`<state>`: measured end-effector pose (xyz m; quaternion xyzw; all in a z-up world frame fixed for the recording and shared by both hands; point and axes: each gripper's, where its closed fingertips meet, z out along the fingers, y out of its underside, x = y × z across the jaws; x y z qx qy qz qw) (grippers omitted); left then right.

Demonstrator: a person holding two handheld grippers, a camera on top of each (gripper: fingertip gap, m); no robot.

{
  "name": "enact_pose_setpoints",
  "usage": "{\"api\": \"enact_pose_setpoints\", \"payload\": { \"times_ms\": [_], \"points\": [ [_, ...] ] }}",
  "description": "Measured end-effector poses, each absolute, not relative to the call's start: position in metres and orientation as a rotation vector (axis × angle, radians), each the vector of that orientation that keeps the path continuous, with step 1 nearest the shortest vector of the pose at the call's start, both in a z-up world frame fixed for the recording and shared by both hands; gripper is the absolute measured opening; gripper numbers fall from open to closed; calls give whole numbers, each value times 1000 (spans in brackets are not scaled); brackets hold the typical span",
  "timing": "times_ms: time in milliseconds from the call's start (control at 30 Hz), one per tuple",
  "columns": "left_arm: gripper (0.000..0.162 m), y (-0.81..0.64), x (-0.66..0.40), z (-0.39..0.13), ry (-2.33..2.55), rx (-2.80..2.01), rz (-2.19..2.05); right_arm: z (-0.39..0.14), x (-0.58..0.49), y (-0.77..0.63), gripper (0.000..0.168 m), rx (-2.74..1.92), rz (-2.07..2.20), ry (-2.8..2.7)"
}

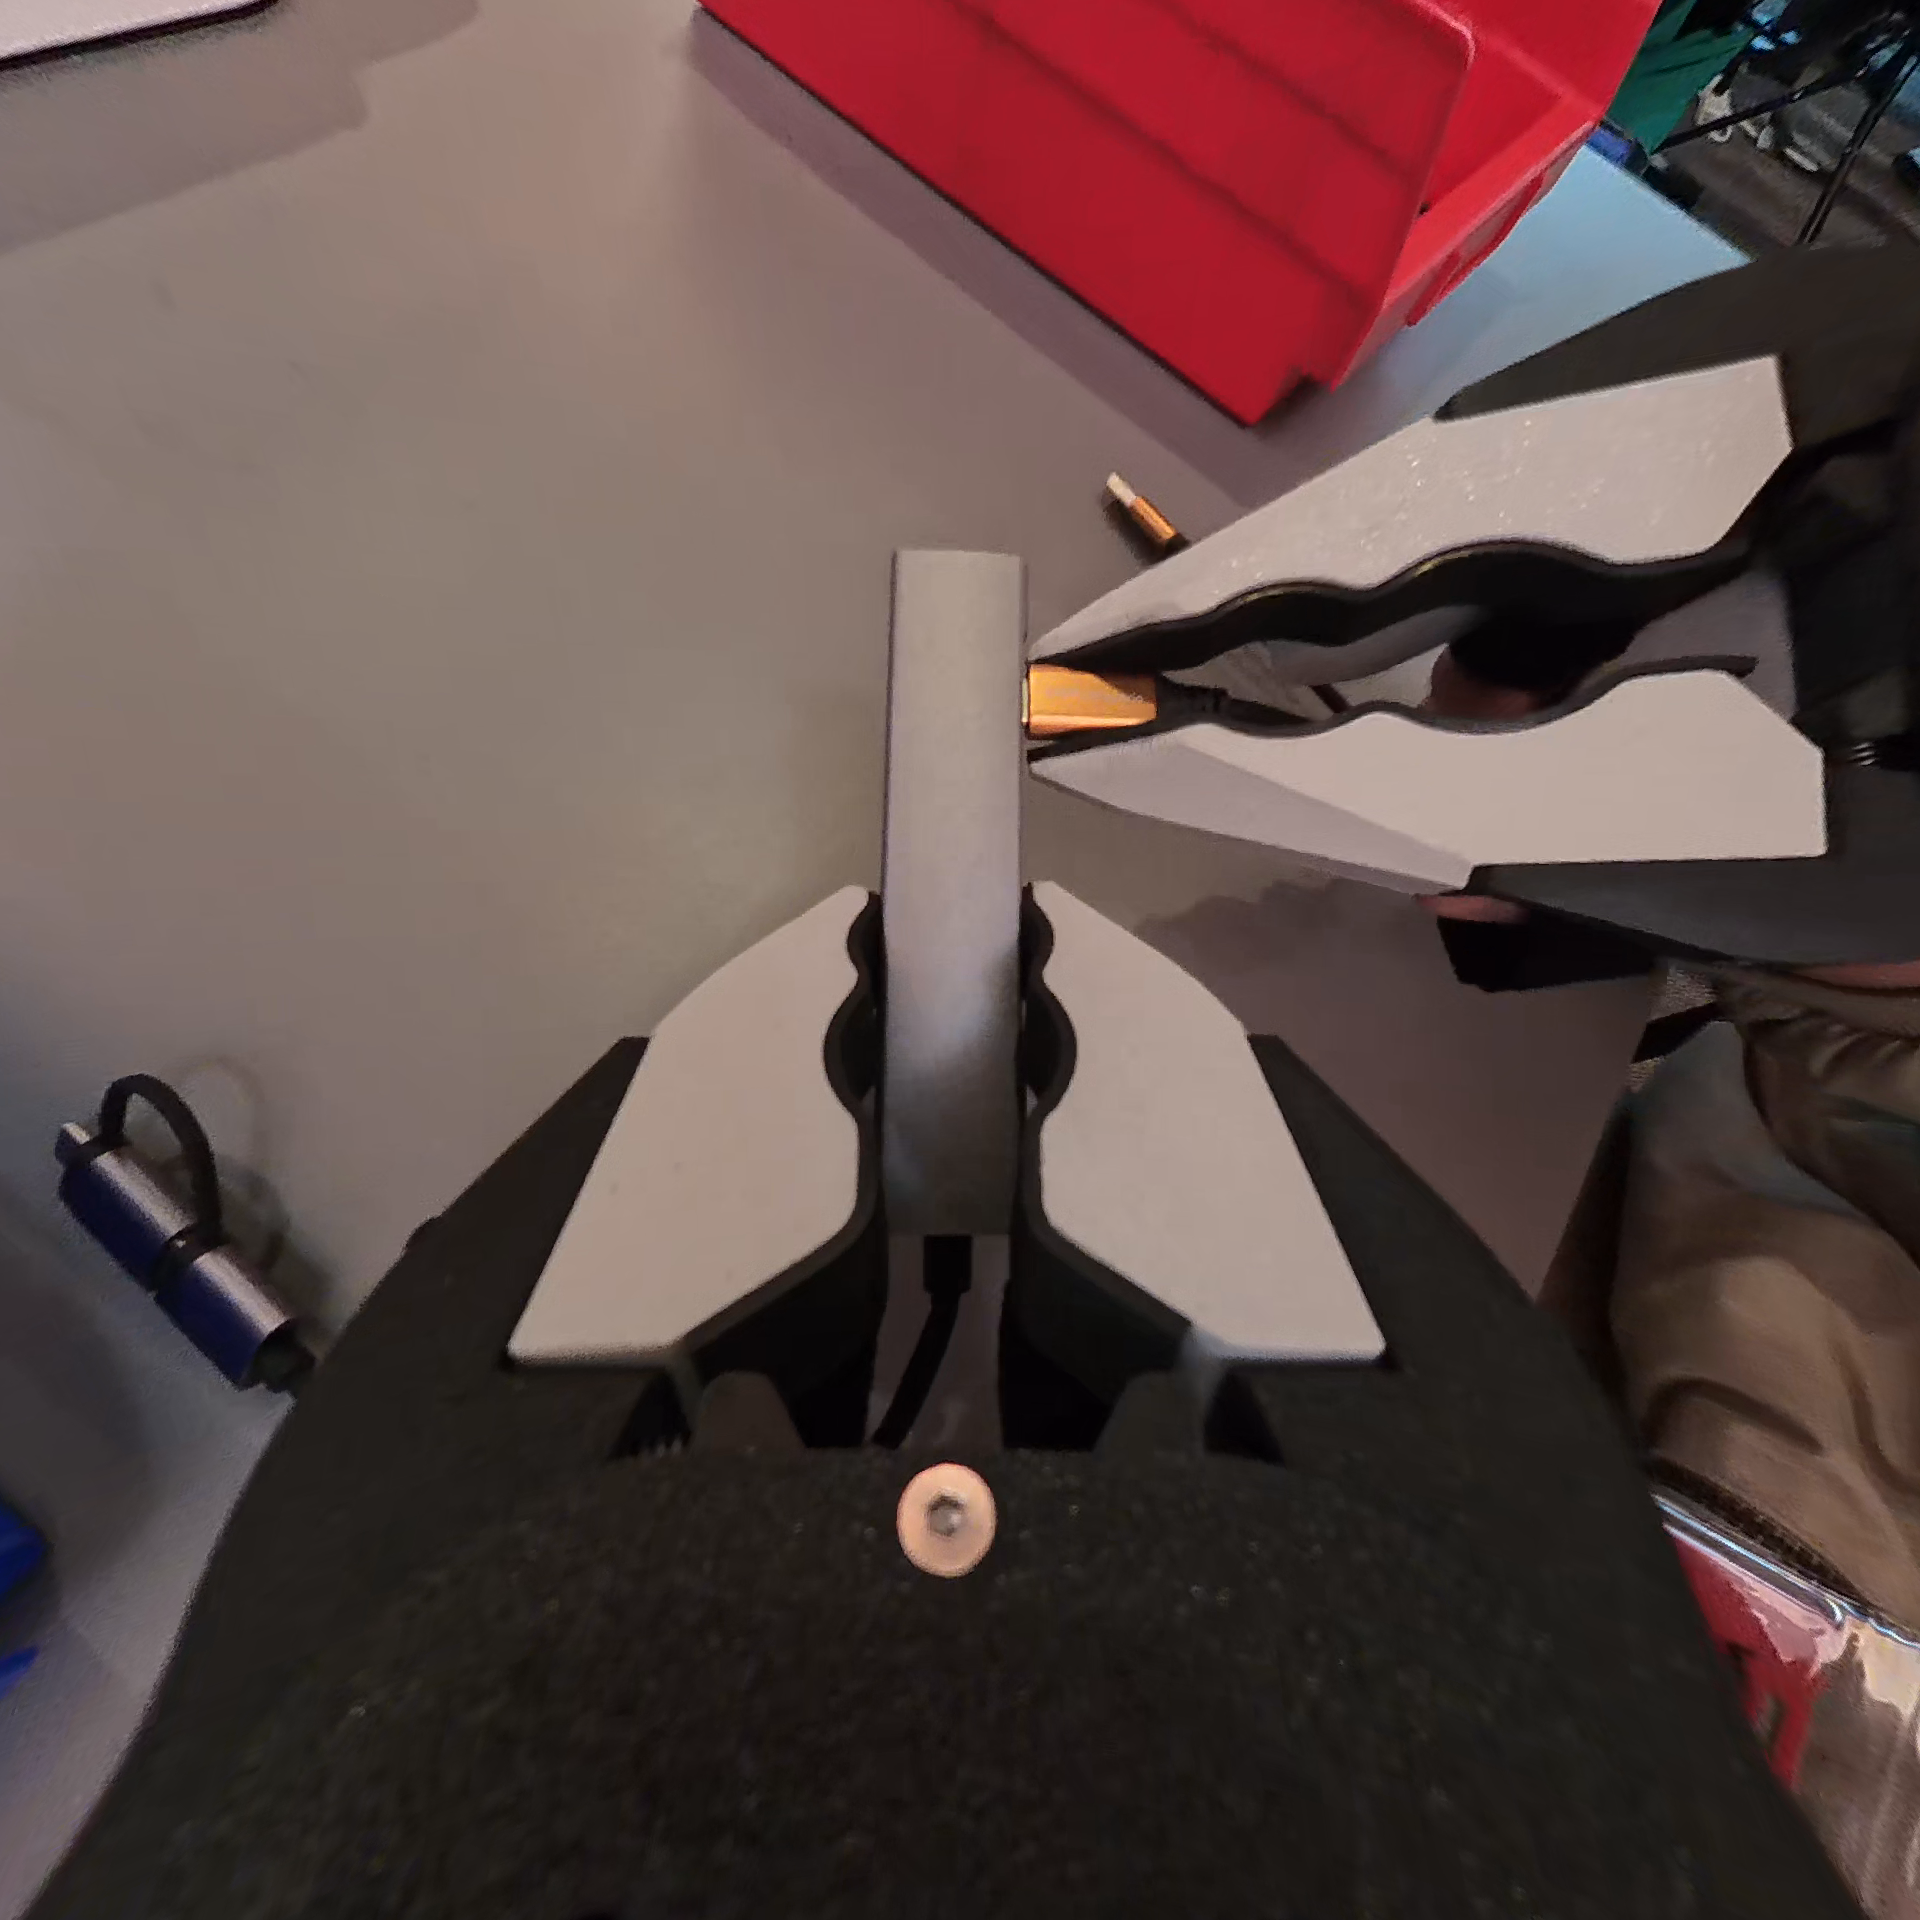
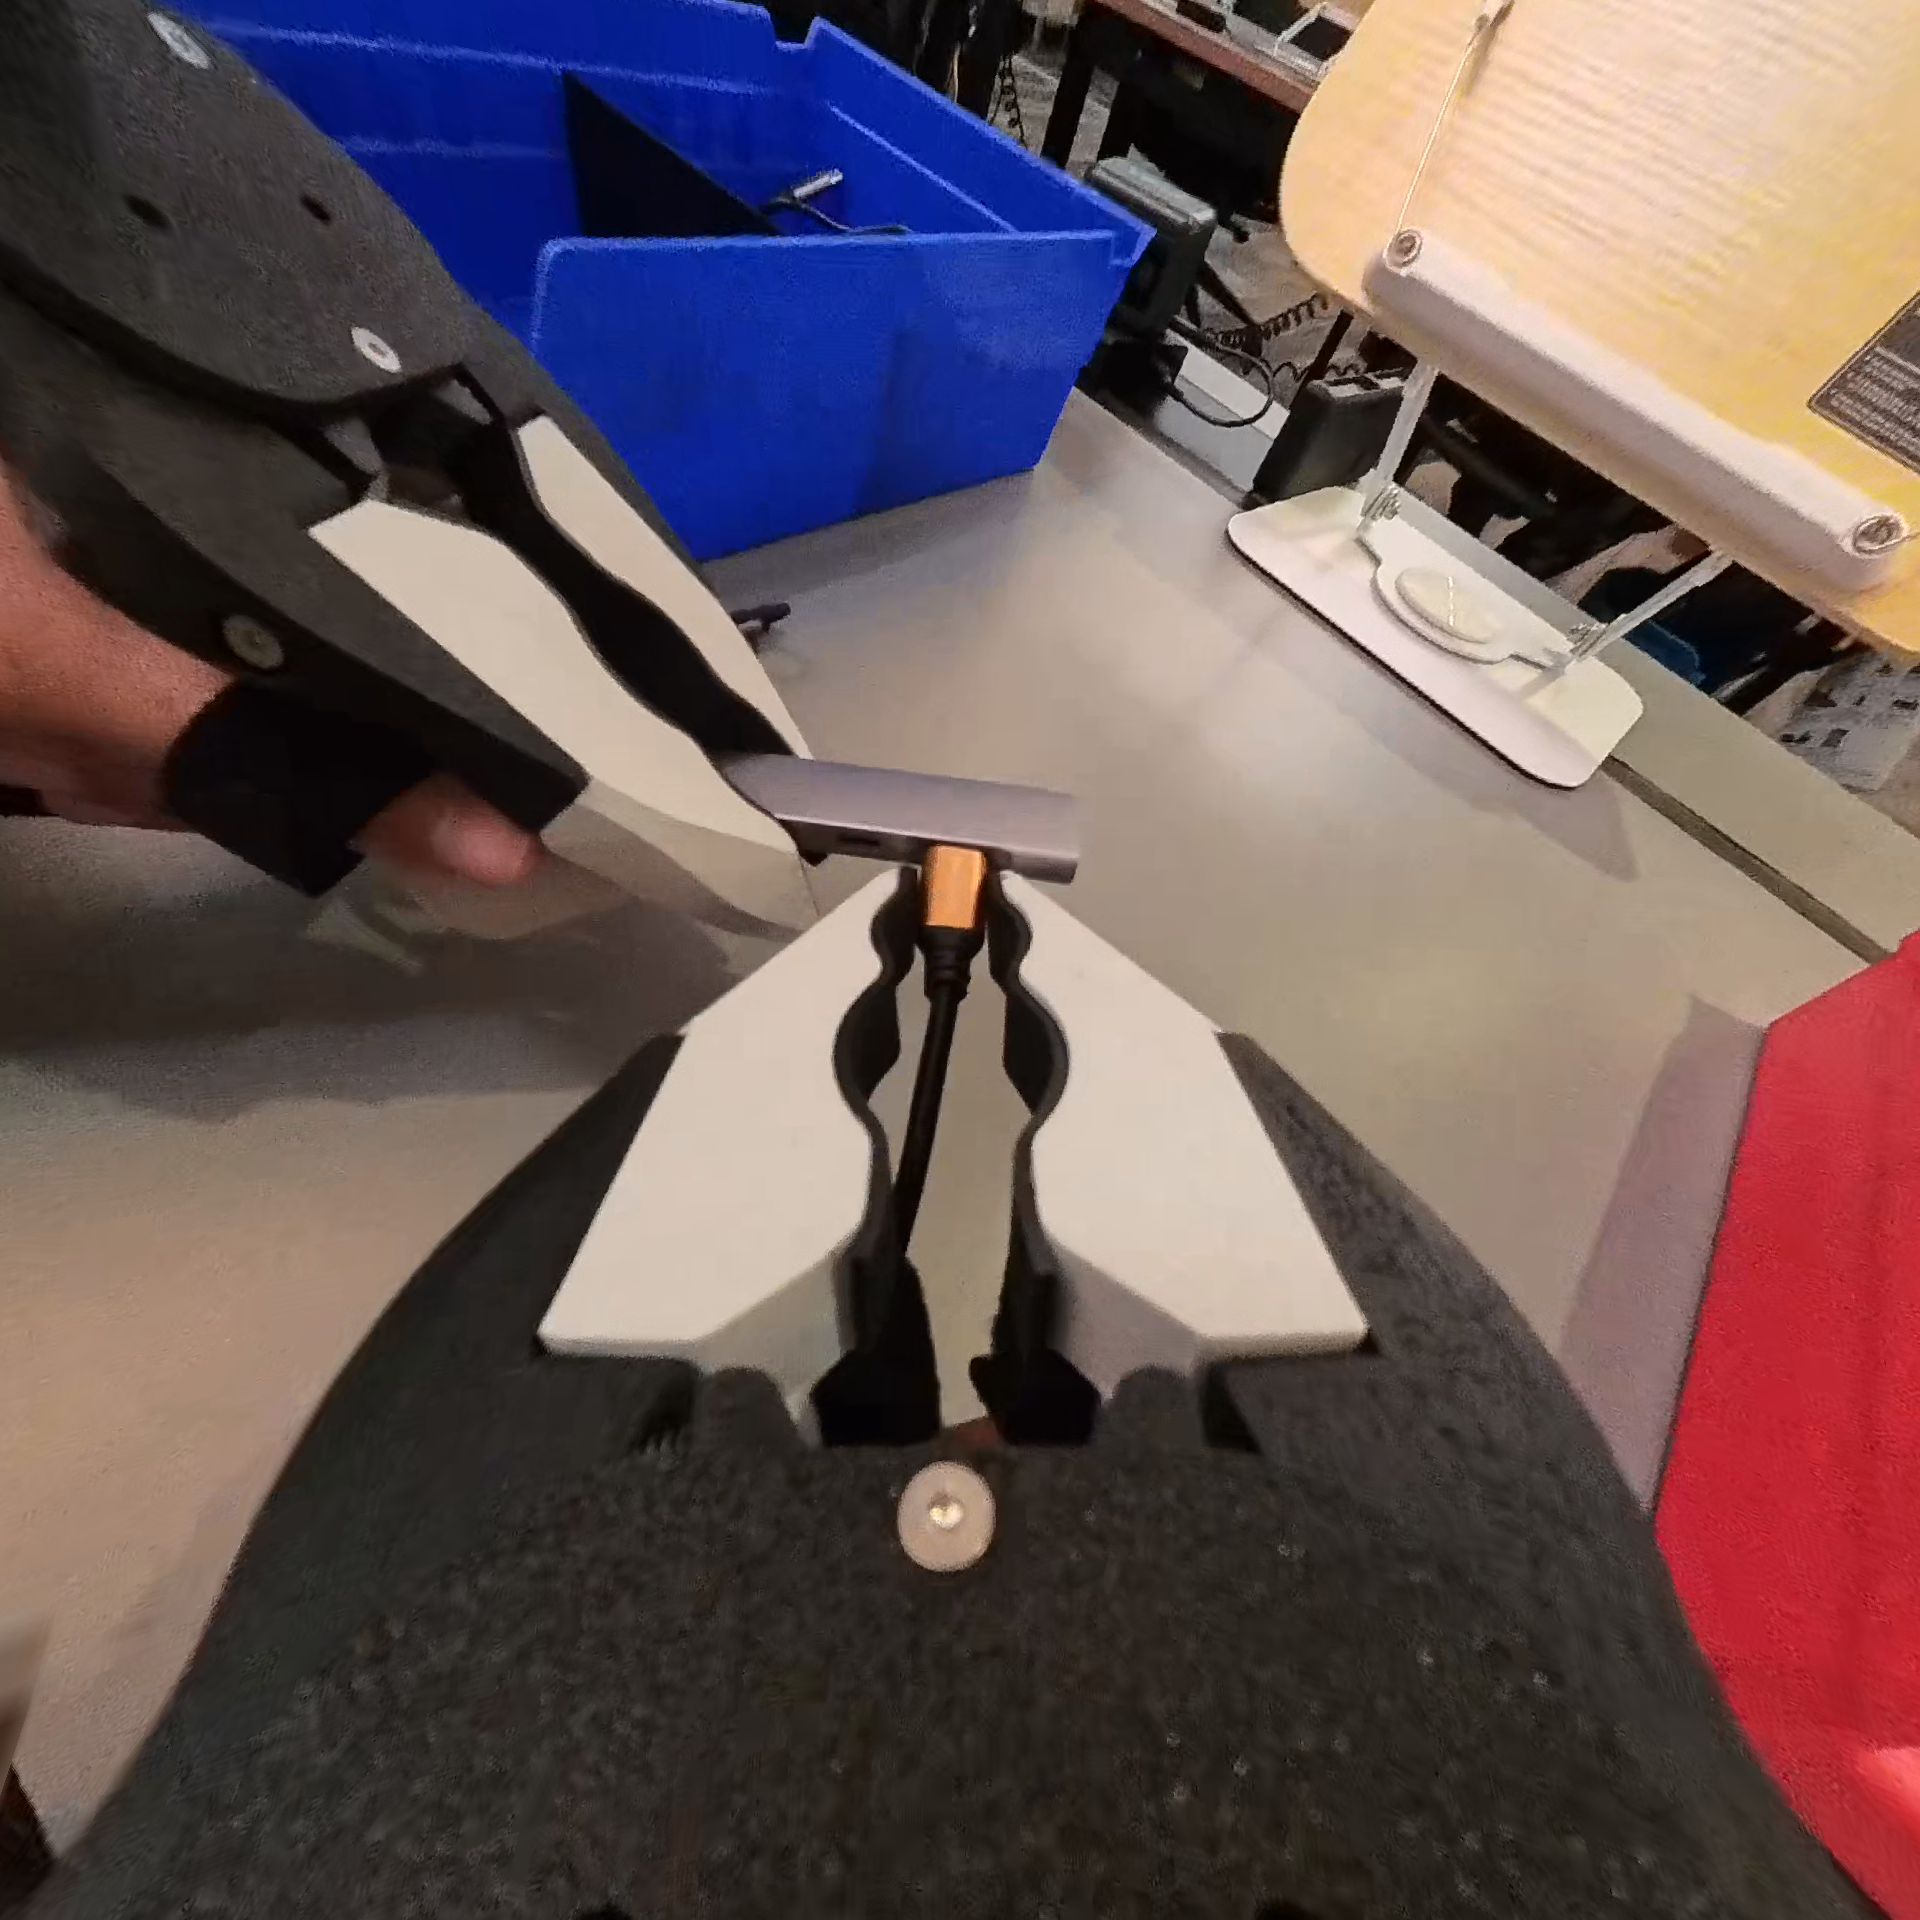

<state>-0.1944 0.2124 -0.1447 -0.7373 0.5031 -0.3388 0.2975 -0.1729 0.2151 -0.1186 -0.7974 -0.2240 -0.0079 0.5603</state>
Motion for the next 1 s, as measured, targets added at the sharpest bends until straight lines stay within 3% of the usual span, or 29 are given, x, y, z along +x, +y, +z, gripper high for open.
{"api": "enact_pose_setpoints", "payload": {
  "times_ms": [533,633,733,867,933,1000],
  "points": [
    [25,196,-161,-159,1321,-1980,-896,-129,-136,192,11,-1967,-247,-441],
    [23,256,-194,-156,1109,-2068,-821,-123,-136,176,11,-1947,-284,-483],
    [23,238,-191,-125,1272,-1921,-846,-117,-144,167,11,-1902,-204,-488],
    [23,212,-172,-135,1308,-1923,-861,-121,-151,177,12,-1912,-66,-532],
    [23,218,-181,-148,1330,-1952,-835,-130,-157,166,36,-1979,105,-557],
    [23,217,-188,-155,1344,-1965,-847,-120,-157,150,38,-1946,289,-535]
  ]
}}
